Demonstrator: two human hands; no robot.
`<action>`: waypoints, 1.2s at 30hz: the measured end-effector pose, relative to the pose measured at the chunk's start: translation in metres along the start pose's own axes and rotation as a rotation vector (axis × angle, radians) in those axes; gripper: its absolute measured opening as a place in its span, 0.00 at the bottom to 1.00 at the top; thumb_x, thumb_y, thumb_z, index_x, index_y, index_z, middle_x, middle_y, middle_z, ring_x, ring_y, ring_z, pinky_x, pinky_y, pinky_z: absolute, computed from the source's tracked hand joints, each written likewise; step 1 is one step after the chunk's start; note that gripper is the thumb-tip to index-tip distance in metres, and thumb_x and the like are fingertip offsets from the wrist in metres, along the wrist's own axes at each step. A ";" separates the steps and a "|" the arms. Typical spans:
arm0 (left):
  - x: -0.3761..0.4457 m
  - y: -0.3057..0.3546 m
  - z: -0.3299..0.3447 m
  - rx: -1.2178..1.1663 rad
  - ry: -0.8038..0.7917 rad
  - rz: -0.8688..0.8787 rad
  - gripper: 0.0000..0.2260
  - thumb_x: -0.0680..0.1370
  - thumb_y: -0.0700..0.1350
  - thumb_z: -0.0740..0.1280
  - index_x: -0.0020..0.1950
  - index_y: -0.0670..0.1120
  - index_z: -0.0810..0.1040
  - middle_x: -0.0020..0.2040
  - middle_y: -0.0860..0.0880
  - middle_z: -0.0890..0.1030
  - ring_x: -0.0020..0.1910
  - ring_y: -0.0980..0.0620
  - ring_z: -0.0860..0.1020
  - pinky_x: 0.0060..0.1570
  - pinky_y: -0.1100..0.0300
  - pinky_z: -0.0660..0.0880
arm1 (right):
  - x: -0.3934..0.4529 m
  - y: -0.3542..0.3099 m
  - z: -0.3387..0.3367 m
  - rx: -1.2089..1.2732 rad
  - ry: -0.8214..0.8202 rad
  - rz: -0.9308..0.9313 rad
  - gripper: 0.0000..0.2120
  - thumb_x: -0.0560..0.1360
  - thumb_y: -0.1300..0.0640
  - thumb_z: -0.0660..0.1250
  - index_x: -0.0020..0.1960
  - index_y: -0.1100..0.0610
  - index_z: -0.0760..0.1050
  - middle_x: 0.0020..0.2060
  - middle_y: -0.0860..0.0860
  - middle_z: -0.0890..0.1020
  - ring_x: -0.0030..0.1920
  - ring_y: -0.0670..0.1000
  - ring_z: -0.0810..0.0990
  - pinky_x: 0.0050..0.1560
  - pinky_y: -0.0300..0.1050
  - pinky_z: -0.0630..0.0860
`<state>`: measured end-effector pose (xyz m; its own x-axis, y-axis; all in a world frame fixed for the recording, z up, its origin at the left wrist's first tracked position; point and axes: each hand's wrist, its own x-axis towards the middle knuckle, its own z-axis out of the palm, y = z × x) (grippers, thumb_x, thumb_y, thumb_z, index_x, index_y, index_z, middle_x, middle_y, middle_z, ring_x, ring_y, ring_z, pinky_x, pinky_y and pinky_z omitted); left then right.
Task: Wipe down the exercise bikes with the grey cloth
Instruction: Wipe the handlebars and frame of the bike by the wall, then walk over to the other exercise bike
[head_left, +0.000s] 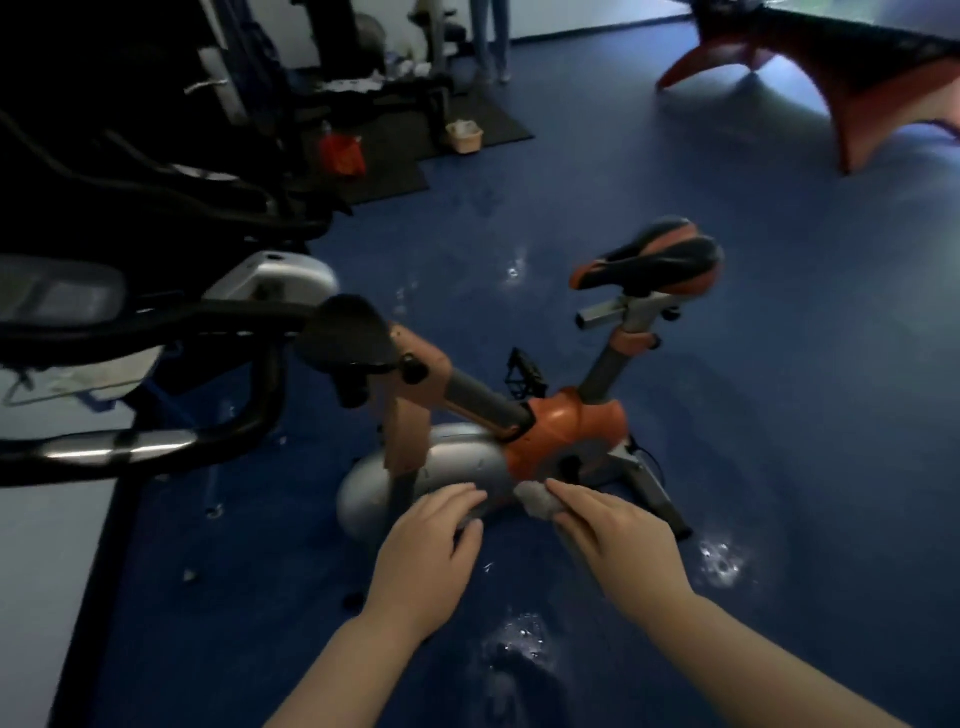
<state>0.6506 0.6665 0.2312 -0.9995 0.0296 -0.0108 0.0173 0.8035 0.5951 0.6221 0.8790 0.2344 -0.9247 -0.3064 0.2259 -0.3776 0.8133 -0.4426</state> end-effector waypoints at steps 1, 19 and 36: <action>0.011 0.017 0.015 0.016 -0.018 0.028 0.16 0.81 0.49 0.59 0.69 0.55 0.72 0.69 0.60 0.71 0.67 0.64 0.67 0.65 0.70 0.58 | -0.006 0.023 -0.007 -0.027 -0.010 0.035 0.17 0.72 0.54 0.74 0.60 0.50 0.80 0.51 0.45 0.85 0.47 0.48 0.84 0.40 0.37 0.76; 0.157 0.202 0.235 0.150 -0.476 0.164 0.15 0.79 0.49 0.59 0.66 0.54 0.74 0.65 0.57 0.75 0.63 0.53 0.73 0.61 0.55 0.72 | -0.080 0.296 -0.084 -0.069 -0.242 0.694 0.12 0.80 0.43 0.54 0.57 0.40 0.74 0.43 0.42 0.81 0.40 0.45 0.78 0.34 0.41 0.69; 0.373 0.348 0.354 0.223 -0.732 0.423 0.16 0.80 0.49 0.58 0.67 0.52 0.74 0.66 0.54 0.76 0.63 0.51 0.74 0.63 0.53 0.71 | 0.043 0.494 -0.163 -0.216 -0.246 0.814 0.12 0.80 0.49 0.58 0.63 0.45 0.71 0.55 0.44 0.80 0.51 0.49 0.80 0.45 0.47 0.77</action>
<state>0.2931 1.1676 0.1503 -0.6412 0.6644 -0.3840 0.4642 0.7343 0.4953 0.4033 1.3484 0.1669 -0.8965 0.3325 -0.2927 0.3986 0.8939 -0.2051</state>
